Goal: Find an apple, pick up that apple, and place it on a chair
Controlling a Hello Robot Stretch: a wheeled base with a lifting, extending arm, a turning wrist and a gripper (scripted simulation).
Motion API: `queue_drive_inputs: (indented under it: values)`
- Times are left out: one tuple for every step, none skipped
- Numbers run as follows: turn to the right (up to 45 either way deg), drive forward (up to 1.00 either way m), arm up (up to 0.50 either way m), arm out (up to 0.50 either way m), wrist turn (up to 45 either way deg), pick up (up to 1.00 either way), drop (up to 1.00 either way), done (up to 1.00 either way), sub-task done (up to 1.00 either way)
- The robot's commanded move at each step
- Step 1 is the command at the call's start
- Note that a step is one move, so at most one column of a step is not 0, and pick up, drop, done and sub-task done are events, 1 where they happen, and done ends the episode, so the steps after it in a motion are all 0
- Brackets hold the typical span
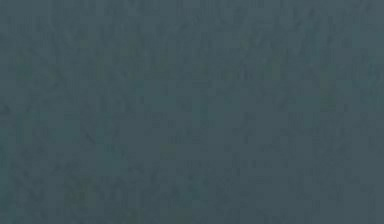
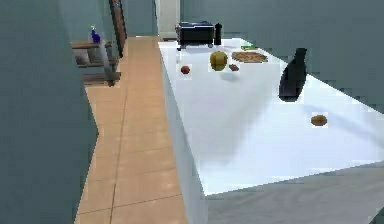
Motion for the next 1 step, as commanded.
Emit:
queue_drive_inputs:
  values:
    - [45.0,0.0,0.0,0.0,0.0,0.0,0.0,0.0,0.0]
